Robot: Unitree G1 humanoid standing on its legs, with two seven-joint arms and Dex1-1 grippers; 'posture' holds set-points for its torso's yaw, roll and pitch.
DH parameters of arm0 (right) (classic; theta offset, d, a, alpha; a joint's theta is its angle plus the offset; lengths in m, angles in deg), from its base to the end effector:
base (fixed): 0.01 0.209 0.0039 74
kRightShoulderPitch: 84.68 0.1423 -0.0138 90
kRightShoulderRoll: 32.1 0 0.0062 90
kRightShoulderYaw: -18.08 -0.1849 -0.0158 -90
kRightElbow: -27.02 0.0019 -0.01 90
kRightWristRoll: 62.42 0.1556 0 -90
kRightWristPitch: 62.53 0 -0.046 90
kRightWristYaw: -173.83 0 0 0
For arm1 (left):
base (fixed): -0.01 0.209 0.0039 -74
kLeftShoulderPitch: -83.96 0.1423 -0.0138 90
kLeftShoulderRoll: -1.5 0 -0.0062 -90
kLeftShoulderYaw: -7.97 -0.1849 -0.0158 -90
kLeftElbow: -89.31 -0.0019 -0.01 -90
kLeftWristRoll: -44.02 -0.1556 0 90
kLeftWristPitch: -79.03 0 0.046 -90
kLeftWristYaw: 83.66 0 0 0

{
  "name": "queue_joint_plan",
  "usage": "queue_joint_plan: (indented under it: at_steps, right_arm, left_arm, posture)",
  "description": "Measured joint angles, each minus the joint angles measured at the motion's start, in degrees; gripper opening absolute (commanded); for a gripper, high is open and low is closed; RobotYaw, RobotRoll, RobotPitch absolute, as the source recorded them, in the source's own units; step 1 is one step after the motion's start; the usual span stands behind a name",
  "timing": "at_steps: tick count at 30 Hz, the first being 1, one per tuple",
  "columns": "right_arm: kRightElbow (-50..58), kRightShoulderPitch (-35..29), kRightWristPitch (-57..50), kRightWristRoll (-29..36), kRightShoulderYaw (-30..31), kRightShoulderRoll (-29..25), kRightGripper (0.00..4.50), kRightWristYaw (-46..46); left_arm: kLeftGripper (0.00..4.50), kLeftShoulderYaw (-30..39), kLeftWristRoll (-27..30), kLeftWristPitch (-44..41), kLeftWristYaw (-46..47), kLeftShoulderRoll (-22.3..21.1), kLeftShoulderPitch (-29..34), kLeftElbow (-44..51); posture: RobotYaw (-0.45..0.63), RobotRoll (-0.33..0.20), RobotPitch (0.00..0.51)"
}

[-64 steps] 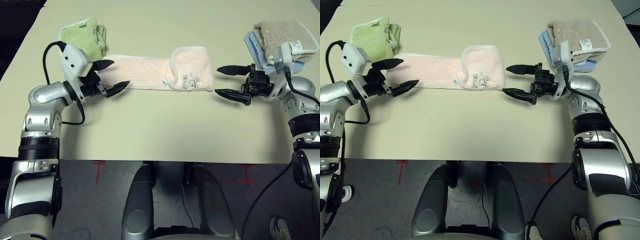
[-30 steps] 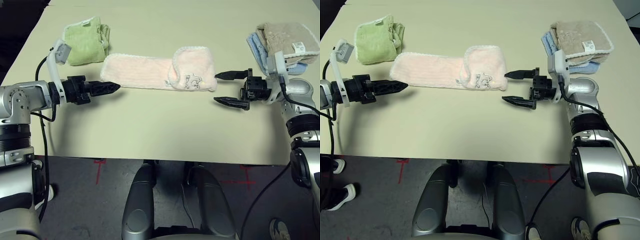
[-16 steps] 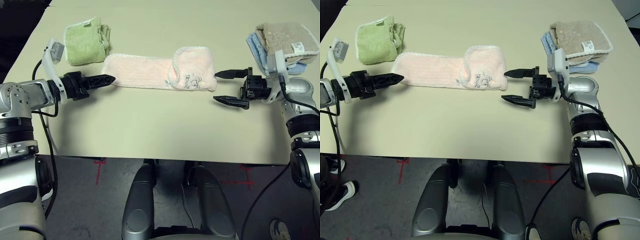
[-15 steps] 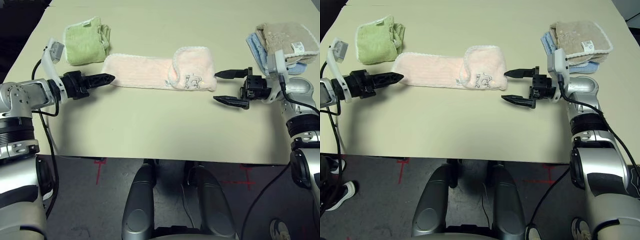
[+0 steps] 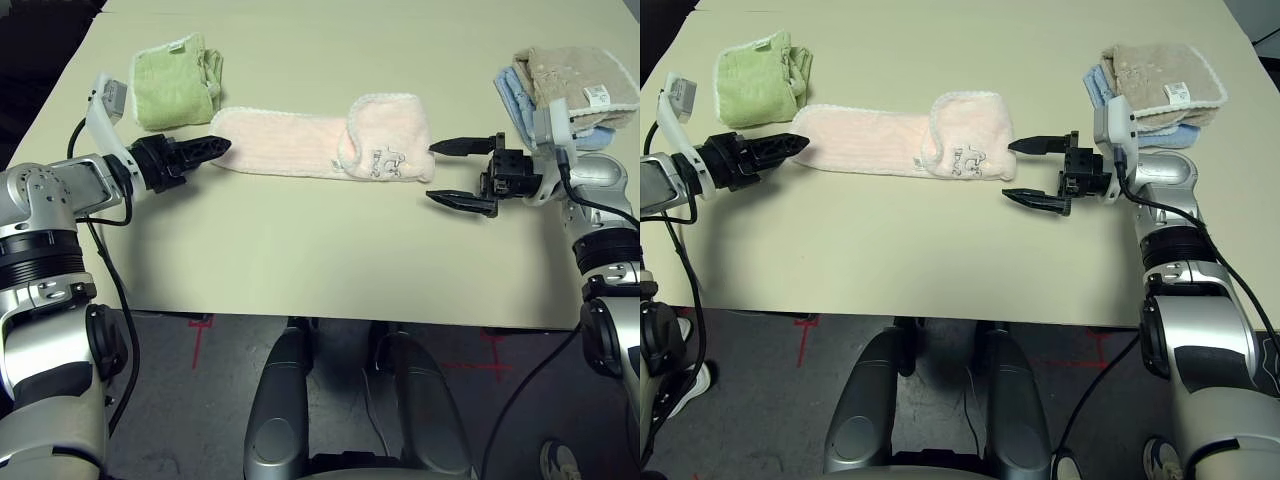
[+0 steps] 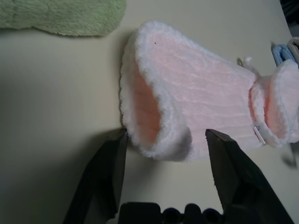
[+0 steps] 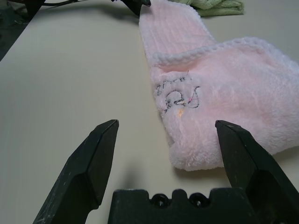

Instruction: Fold the towel and set it aside.

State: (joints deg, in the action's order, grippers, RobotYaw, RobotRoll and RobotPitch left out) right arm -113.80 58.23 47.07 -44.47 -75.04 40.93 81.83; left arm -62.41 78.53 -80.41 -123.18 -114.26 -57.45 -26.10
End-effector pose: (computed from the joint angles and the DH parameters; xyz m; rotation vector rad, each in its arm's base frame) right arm 0.3538 -0.2731 0.2007 -0.4561 -0.2451 1.2828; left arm 0.3072 0.3067 0.2451 -0.4463 0.3766 -0.5422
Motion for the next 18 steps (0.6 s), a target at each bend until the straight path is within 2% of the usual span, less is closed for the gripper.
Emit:
queue_joint_plan:
  at_steps: [7, 18]
  right_arm:
    - [0.0, 0.0, 0.1, -0.4, 0.0, 0.0, 4.50, -0.7]
    - [0.0, -0.4, 0.1, -0.9, 0.0, 0.0, 4.50, -0.9]
  left_arm:
    - [0.06, 0.3, 0.2, -1.5, 0.6, 0.4, 0.0, 0.0]
    - [0.06, 2.0, 0.2, -1.2, 2.4, 0.4, -0.3, -0.3]
  posture:
    - [0.06, 0.000, 0.297]
    - [0.06, 0.000, 0.292]
